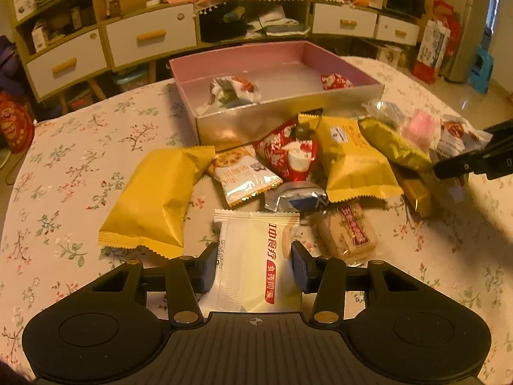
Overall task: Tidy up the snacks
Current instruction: 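Grasp the white wafer packet with the left gripper while the right grasps a nut-pastry packet, then lower both packets into the pink box and open both grippers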
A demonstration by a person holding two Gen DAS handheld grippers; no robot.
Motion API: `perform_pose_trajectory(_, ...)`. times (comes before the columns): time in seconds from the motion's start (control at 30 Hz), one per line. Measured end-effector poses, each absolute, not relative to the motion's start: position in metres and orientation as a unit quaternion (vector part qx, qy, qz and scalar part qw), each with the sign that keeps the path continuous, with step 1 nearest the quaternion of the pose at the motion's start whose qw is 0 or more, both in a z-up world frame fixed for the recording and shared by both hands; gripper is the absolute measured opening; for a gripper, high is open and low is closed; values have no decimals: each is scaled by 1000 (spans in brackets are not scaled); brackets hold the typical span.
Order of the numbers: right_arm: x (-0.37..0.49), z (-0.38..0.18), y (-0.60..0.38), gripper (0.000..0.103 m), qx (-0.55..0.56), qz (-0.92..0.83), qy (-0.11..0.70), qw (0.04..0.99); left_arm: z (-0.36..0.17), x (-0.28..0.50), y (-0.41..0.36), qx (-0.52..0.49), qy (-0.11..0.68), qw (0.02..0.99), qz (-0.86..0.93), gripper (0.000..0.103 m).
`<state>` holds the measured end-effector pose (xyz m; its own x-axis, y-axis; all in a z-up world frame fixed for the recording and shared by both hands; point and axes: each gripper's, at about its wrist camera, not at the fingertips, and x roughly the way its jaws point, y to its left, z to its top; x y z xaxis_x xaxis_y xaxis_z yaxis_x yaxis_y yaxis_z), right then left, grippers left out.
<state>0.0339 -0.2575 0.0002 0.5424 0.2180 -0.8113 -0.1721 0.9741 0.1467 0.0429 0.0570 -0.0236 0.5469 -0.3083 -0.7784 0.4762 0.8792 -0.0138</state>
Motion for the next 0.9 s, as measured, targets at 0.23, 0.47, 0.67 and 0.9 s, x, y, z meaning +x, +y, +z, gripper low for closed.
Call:
perform_pose_trajectory(0.23, 33, 14, -264, 48, 42, 107, 455, 883, -12, 43, 58, 76, 419, 877, -223, 45)
perform_pose_trajectory(0.47, 36, 28, -265, 48, 45, 103, 439, 892, 0, 46, 55, 50, 421, 880, -216, 45)
perform_pose_trajectory(0.67, 46, 38, -265, 49, 57, 100, 428, 897, 17, 53, 51, 20, 410, 886, -215, 45)
perform_pose_trajectory(0.9, 61, 43, -269, 49, 91, 92, 420, 898, 27, 66, 36, -1, 399, 894, -204, 45)
